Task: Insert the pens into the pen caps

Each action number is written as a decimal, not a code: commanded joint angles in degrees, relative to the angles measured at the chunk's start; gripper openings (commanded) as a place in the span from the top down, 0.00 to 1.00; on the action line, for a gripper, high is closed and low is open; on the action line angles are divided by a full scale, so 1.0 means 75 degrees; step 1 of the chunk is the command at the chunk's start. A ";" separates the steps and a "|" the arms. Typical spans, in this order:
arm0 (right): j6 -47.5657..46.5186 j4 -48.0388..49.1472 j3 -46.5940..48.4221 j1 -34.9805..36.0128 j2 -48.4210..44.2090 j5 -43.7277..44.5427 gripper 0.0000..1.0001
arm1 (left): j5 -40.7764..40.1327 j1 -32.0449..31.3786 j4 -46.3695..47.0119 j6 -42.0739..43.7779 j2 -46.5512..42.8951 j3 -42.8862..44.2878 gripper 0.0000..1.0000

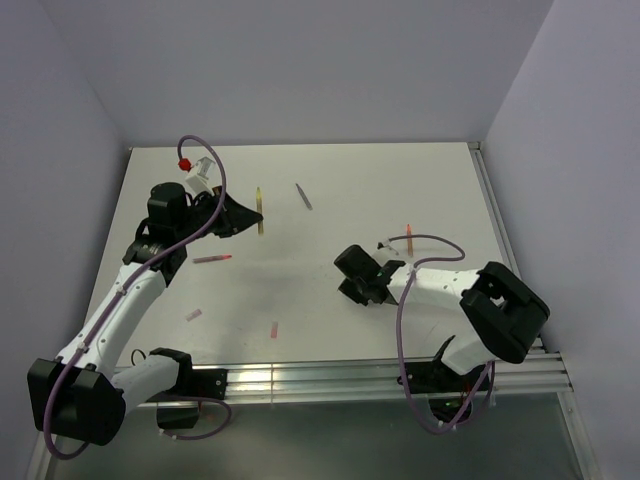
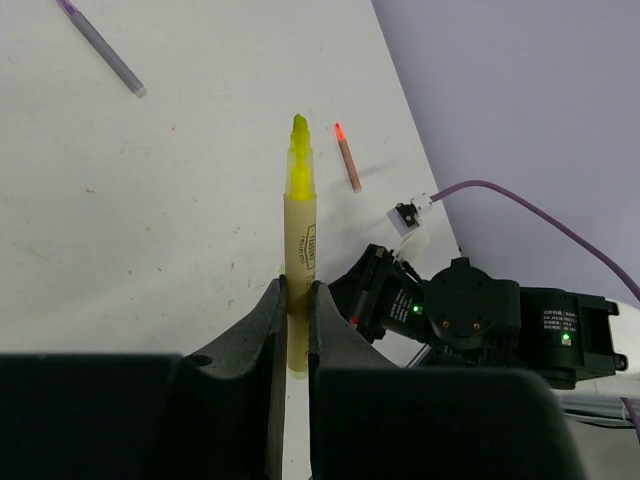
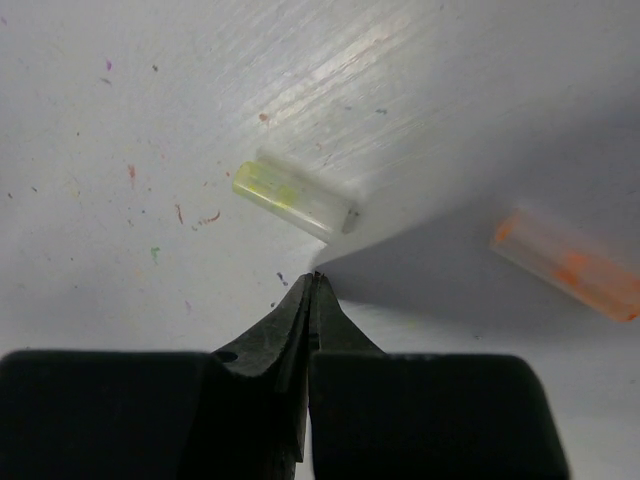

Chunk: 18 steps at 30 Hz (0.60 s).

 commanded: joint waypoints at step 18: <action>-0.0566 -0.0681 -0.0259 -0.1183 -0.0170 0.0458 0.98 | 0.0209 0.0077 0.0345 -0.0136 0.0027 -0.0004 1.00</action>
